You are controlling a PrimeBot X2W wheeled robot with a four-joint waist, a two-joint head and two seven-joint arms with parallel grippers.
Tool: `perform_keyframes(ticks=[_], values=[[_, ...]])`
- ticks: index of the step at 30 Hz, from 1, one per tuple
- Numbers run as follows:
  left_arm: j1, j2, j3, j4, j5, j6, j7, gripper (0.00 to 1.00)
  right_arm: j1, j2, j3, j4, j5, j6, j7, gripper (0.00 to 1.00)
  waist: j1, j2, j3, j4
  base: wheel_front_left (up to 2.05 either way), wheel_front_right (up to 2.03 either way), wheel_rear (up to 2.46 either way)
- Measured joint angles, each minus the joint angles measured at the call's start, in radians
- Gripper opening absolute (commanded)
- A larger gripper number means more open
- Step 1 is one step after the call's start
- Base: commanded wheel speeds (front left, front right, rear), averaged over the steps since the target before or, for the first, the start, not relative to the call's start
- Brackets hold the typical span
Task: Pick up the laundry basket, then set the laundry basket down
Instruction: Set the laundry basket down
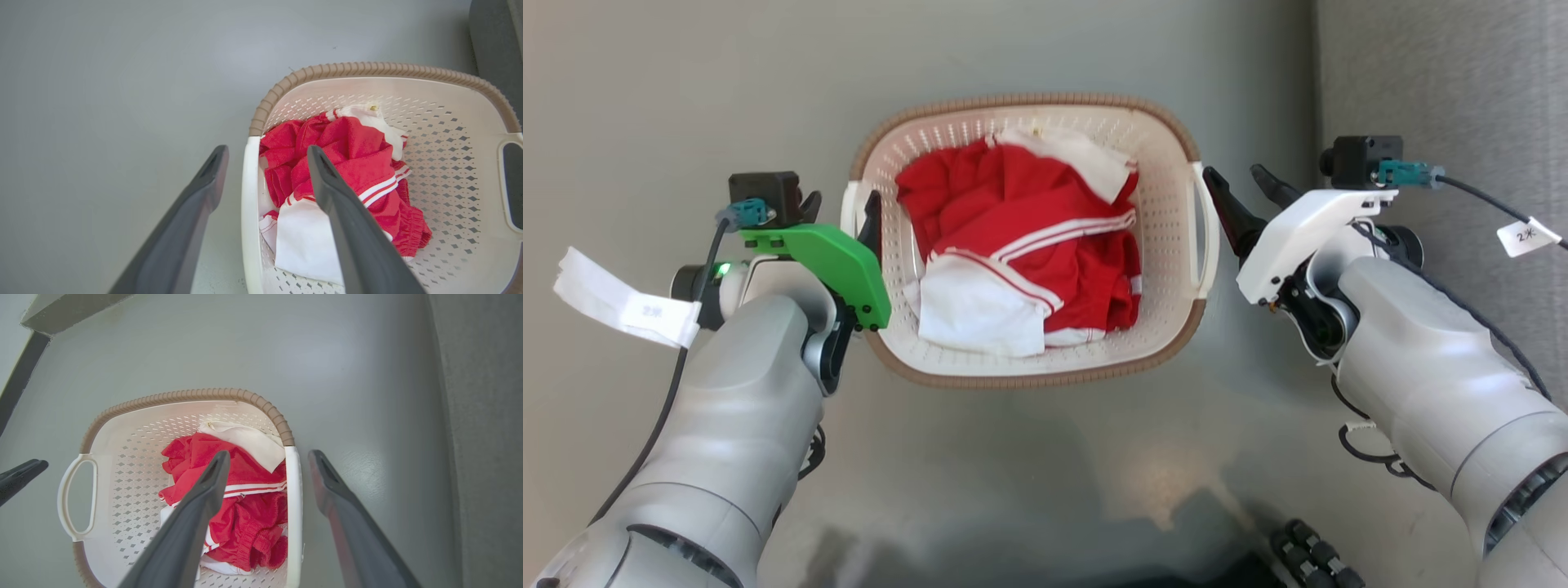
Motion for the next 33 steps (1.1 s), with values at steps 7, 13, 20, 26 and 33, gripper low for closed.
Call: perform_keyframes(ticks=[7, 13, 20, 26, 33], values=[[0.001, 0.006, 0.041, -0.059, 0.018, 0.000, 0.000, 1.00, 0.010, -0.024, -0.040, -0.057, -0.024, 0.000, -0.001, 1.00, 0.0000, 0.0000, -0.098, -0.004, 0.00, 0.00, 0.00], [0.051, 0.036, 0.091, -0.117, 0.033, 0.002, 0.000, 1.00, 0.009, -0.062, -0.129, -0.110, -0.077, 0.000, -0.001, 1.00, 0.0000, 0.0000, -0.183, -0.003, 0.00, 0.00, 0.00], [0.115, 0.079, 0.171, -0.223, 0.082, 0.012, 0.000, 1.00, 0.063, -0.091, -0.228, -0.182, -0.154, 0.000, -0.002, 1.00, -0.0001, 0.0000, -0.284, -0.002, 0.00, 0.00, 0.00], [0.205, 0.088, 0.240, -0.328, 0.123, 0.019, 0.000, 1.00, 0.134, -0.121, -0.337, -0.245, -0.226, 0.000, -0.002, 1.00, 0.0000, 0.0000, -0.371, -0.002, 0.00, 0.00, 0.00], [0.300, 0.093, 0.310, -0.459, 0.210, 0.026, 0.000, 1.00, 0.241, -0.133, -0.440, -0.338, -0.323, -0.004, -0.003, 1.00, -0.0001, 0.0000, -0.472, 0.003, 0.00, 0.00, 0.00]])
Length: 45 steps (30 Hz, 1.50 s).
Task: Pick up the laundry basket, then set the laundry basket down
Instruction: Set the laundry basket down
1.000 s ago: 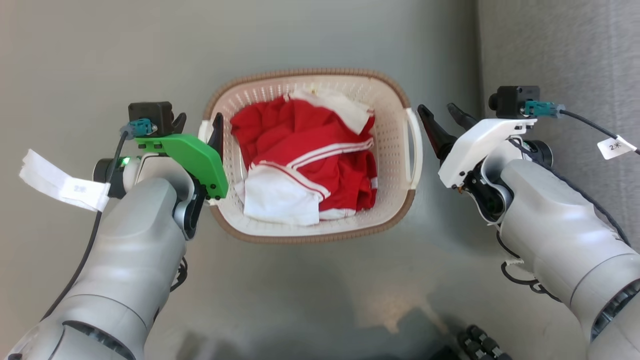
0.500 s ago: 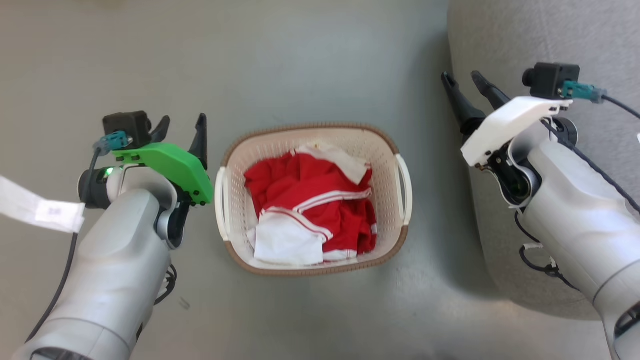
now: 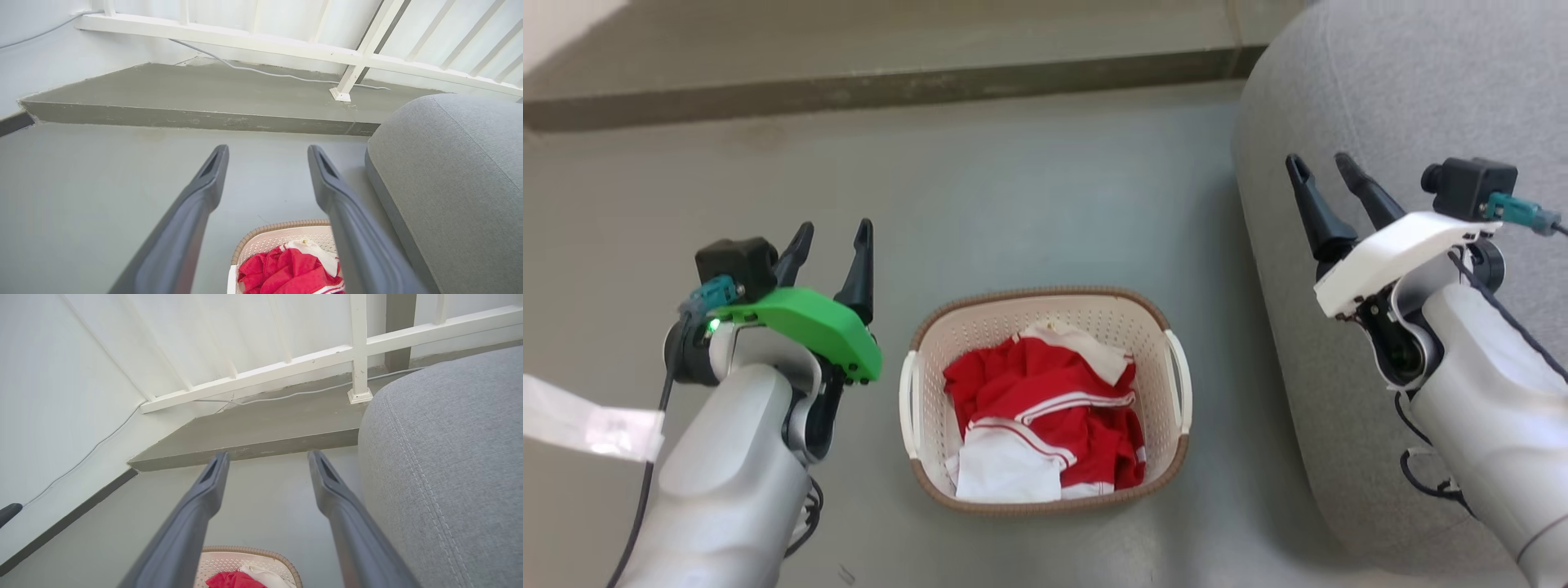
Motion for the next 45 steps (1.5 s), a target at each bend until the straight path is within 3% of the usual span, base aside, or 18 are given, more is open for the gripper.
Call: perform_keyframes(ticks=[11, 19, 29, 45], values=[[0.171, 0.006, 0.115, -0.193, 0.099, 0.030, 0.000, 1.00, 0.174, -0.003, -0.148, -0.186, -0.157, -0.049, -0.001, 1.00, 0.0000, 0.0000, -0.143, 0.013, 0.00, 0.00, 0.00], [0.271, 0.005, 0.181, -0.322, 0.171, 0.030, -0.003, 1.00, 0.260, -0.006, -0.232, -0.324, -0.263, -0.078, -0.003, 1.00, 0.0000, 0.0000, -0.189, 0.022, 0.00, 0.00, 0.00], [0.380, 0.003, 0.263, -0.431, 0.216, 0.030, -0.003, 1.00, 0.386, 0.008, -0.303, -0.406, -0.341, -0.096, -0.003, 1.00, 0.0000, 0.0000, -0.197, 0.026, 0.00, 0.00, 0.00], [0.464, -0.026, 0.306, -0.493, 0.278, 0.010, -0.003, 1.00, 0.476, 0.056, -0.362, -0.469, -0.405, -0.084, -0.003, 1.00, 0.0000, 0.0000, -0.201, 0.032, 0.00, 0.00, 0.00]])
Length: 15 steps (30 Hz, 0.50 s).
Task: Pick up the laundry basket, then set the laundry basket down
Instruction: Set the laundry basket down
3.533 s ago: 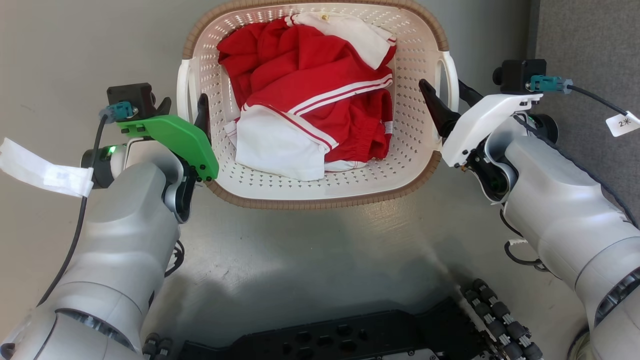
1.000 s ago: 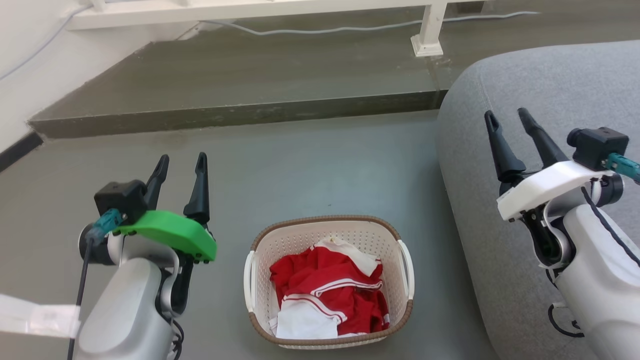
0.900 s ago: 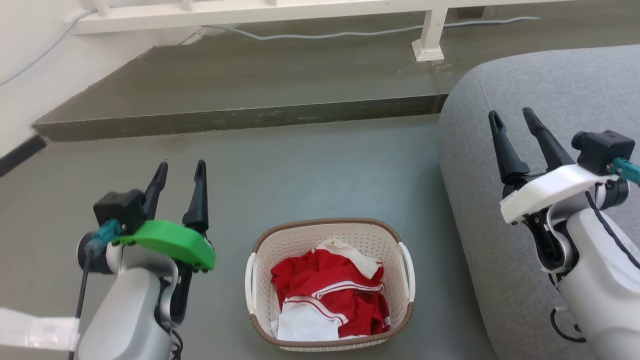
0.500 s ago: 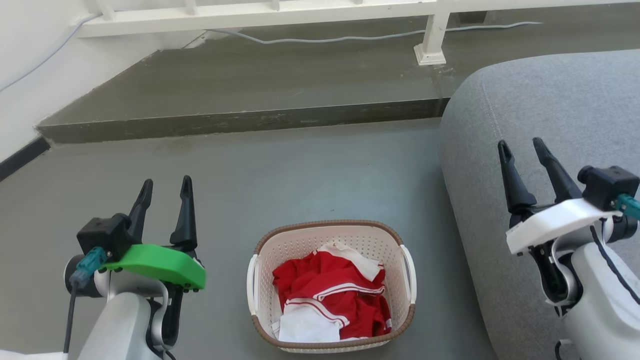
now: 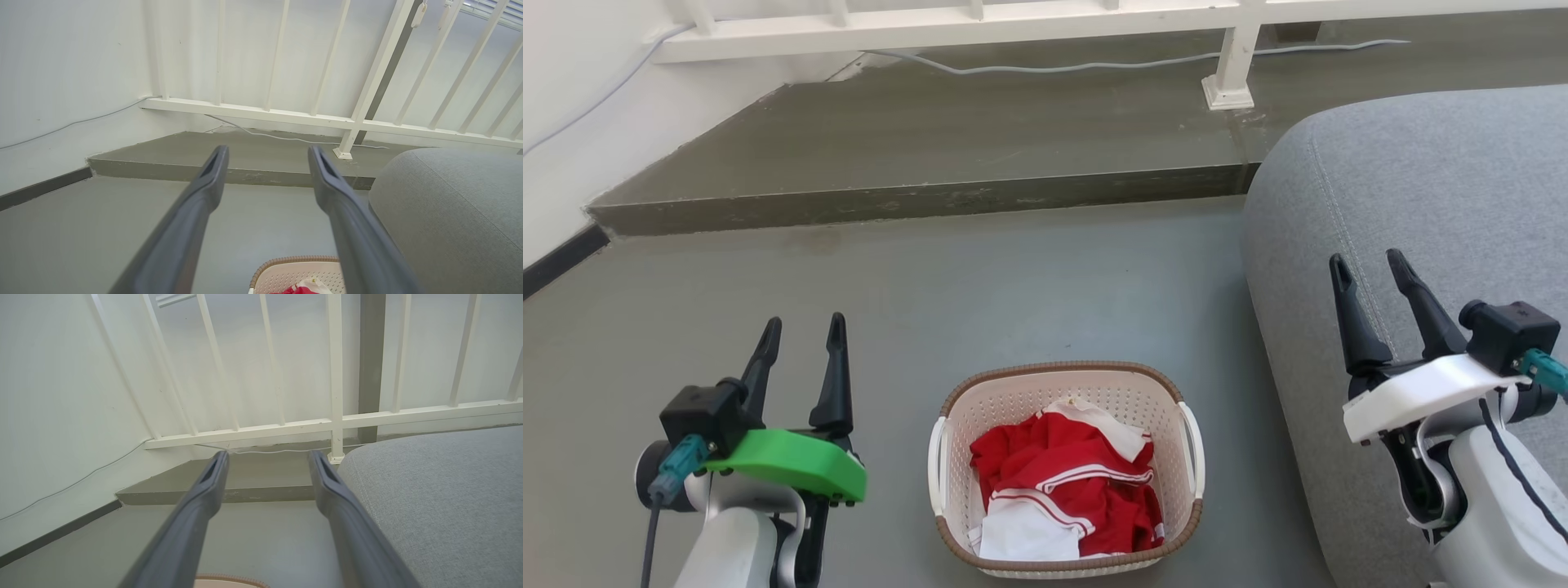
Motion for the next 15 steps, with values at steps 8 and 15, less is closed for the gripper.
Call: perform_keyframes(ticks=[8, 15], values=[[0.026, -0.007, 0.020, -0.007, 0.030, -0.010, 0.000, 1.00, 0.028, 0.015, -0.028, -0.010, -0.015, 0.016, 0.000, 1.00, 0.0000, 0.0000, -0.002, 0.002, 0.00, 0.00, 0.00], [0.036, -0.014, 0.035, -0.020, 0.042, -0.022, 0.000, 1.00, 0.046, 0.031, -0.044, -0.019, -0.031, 0.025, 0.000, 1.00, 0.0000, 0.0000, -0.002, 0.002, 0.00, 0.00, 0.00]])
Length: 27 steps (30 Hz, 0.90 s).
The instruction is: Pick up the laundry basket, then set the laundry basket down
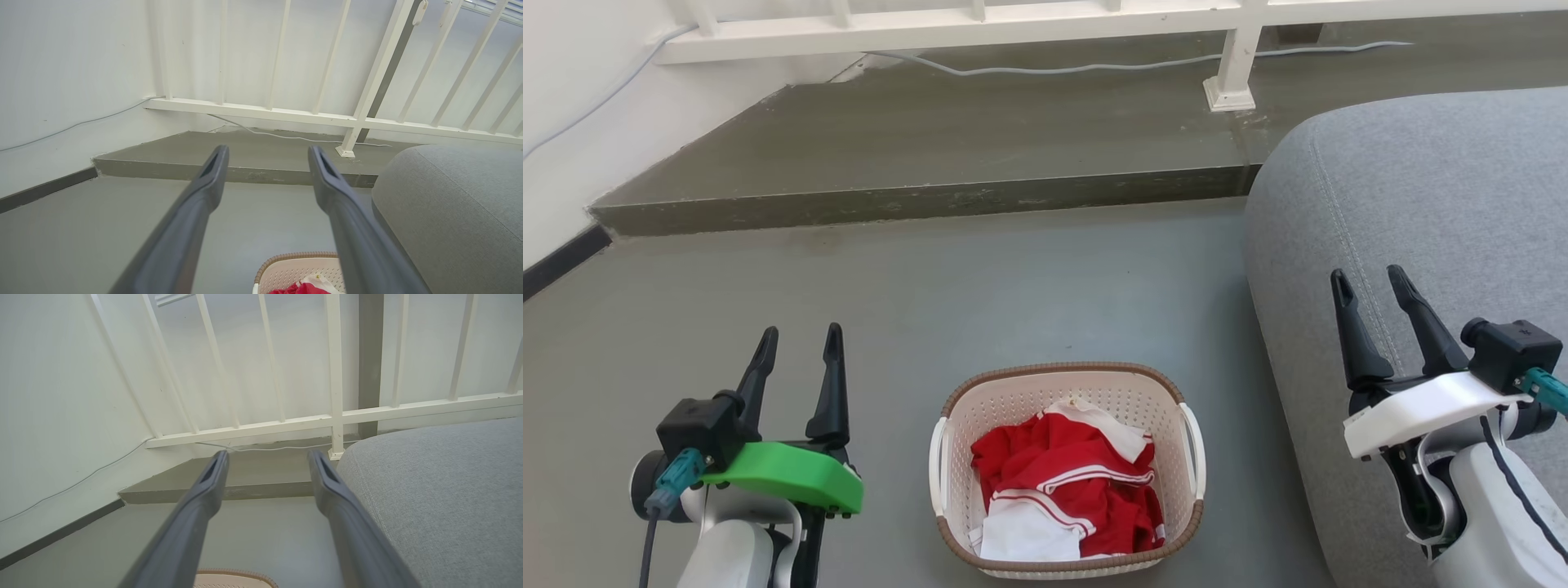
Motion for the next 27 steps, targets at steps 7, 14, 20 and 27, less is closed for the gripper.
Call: perform_keyframes(ticks=[7, 14, 20, 27], values=[[0.006, -0.007, 0.010, -0.005, 0.007, -0.013, 0.000, 1.00, 0.004, 0.012, -0.017, -0.007, -0.020, 0.009, 0.000, 1.00, 0.0000, 0.0000, 0.001, 0.001, 0.00, 0.00, 0.00], [0.016, -0.015, 0.023, -0.007, 0.034, -0.018, 0.000, 1.00, 0.014, 0.020, -0.034, -0.010, -0.035, 0.018, 0.000, 1.00, 0.0000, 0.0000, 0.005, 0.003, 0.00, 0.00, 0.00], [0.016, -0.020, 0.029, -0.007, 0.039, -0.023, 0.000, 1.00, 0.016, 0.028, -0.047, -0.010, -0.043, 0.026, 0.000, 1.00, 0.0000, 0.0000, 0.005, 0.004, 0.00, 0.00, 0.00], [0.025, -0.027, 0.024, 0.024, 0.042, -0.038, 0.002, 0.00, 0.029, 0.049, -0.052, 0.012, -0.044, 0.033, 0.001, 0.00, 0.0000, 0.0000, 0.005, 0.004, 0.00, 0.00, 0.00]])
